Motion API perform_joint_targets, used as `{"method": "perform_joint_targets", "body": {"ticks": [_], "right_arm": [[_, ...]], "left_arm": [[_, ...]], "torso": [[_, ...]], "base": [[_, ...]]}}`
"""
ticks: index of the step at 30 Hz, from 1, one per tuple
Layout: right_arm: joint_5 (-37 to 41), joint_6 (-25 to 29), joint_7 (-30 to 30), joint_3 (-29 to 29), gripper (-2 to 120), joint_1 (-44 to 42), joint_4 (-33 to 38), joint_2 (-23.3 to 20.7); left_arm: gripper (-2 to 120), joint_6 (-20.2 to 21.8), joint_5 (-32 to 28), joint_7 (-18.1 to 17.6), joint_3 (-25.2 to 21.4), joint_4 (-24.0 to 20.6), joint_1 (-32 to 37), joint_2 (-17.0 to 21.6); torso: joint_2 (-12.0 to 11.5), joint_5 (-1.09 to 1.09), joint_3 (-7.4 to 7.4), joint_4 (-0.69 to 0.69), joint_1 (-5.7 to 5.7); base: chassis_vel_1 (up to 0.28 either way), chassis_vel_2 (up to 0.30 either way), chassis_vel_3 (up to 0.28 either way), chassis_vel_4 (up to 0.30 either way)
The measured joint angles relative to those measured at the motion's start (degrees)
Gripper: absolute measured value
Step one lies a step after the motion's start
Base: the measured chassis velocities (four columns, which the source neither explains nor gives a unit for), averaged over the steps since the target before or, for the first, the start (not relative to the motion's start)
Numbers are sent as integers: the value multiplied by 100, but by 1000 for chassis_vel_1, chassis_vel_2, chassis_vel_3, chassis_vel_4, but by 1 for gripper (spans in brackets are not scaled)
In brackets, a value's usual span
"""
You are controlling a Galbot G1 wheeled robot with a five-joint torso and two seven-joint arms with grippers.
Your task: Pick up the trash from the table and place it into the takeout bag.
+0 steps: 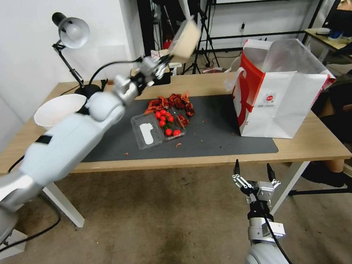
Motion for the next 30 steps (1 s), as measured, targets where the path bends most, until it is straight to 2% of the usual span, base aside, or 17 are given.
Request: {"method": "perform_joint_targets", "body": {"ticks": [2,3,6,16,19,24,27,30], "right_arm": [[0,-2,4,8,100,-1,1,-1],[0,-2,4,8,100,-1,1,-1],[0,-3,8,25,100,-9,12,4],[1,-4,12,53,100,-20,16,20],[1,-4,13,54,100,-24,16,26],[1,-4,15,54,100,-25,16,46],[2,3,24,67,100,-40,16,51],[5,10,31,71,100,-42,16,55]], "left_arm": [[0,136,-311,-32,305,-36,-406,-266],[0,136,-311,-32,305,-36,-406,-266],[0,329,-887,-152,827,30,-1124,-867],[0,545,-1665,-353,1239,23,-1622,-1421],[0,624,-2020,-448,1470,5,-1825,-1718],[0,658,-2127,-486,1654,71,-1907,-2062],[0,661,-2123,-487,1854,330,-1919,-2437],[0,655,-2109,-477,2013,481,-1919,-2608]], "torso": [[0,0,0,-3,0],[0,0,0,-3,0],[0,1,0,-2,0],[0,-1,0,-1,0],[0,-1,0,0,1],[1,-2,0,-1,0],[1,-1,0,-2,0],[1,-1,0,-1,1]], "base": [[0,0,0,0],[0,0,0,0],[0,0,0,0],[0,0,0,0],[0,0,0,0],[0,0,0,0],[0,0,0,0],[0,0,0,0]]}}
